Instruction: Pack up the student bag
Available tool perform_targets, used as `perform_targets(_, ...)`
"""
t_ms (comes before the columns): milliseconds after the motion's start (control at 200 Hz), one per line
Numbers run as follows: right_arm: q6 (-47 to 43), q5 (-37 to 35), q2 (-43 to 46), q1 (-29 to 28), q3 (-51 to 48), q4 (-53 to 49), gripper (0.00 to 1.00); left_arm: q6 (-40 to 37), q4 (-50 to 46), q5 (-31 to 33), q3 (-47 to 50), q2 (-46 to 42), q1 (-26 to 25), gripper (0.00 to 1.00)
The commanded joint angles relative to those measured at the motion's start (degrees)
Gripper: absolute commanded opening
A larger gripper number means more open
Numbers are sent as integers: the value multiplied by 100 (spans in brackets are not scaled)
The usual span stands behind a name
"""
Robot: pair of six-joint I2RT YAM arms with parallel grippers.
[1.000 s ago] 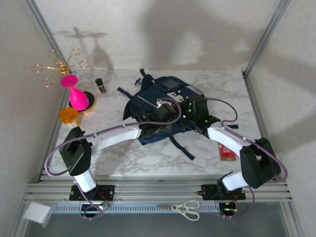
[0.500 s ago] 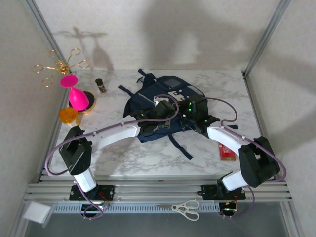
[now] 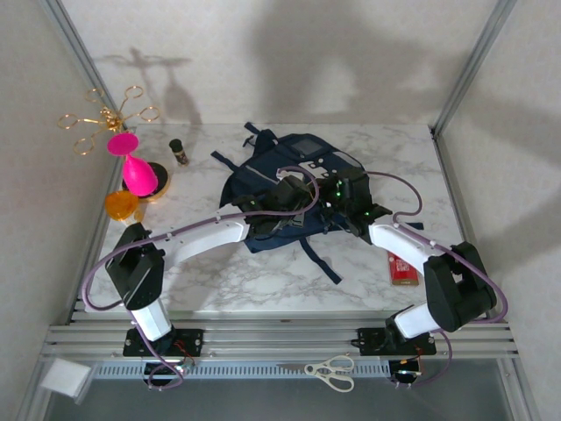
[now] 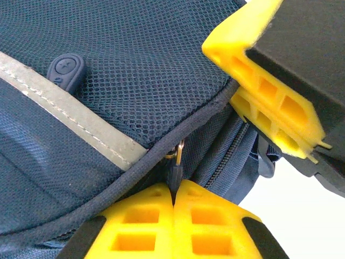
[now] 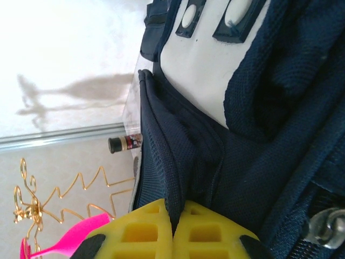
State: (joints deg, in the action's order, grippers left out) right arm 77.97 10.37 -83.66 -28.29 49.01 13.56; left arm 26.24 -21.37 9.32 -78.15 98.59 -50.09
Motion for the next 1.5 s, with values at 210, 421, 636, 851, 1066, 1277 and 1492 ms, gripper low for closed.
perform_targets(210,-1383,1737,-71,464,755,-510,0,-216,114,-232,861,-1023,403,0)
perform_targets(421,-2268,2081,-421,823,1319,-1200,0,-290,306,-787,1372,-1412,750,0)
perform_targets(636,-2271,2338,-544,839,1465,-1007,0,-469,645,-1468,1444,-1326,766,0)
perform_targets(851,-2113,2321,-471,782,1332,-856,0,-319,1031,-1326,1276,-1200,293,22)
perform_targets(1066,-1988,2337,-485,756,1282,-724,0,-93,935,-862,849,-703,170,32)
perform_targets(1277,-1918,2340,-467,700,1227,-651,0,-65,473,19,274,-344,175,35)
perform_targets(1492,-1865,2344,-462,658,1211,-586,0,-39,401,59,-6,31,175,36)
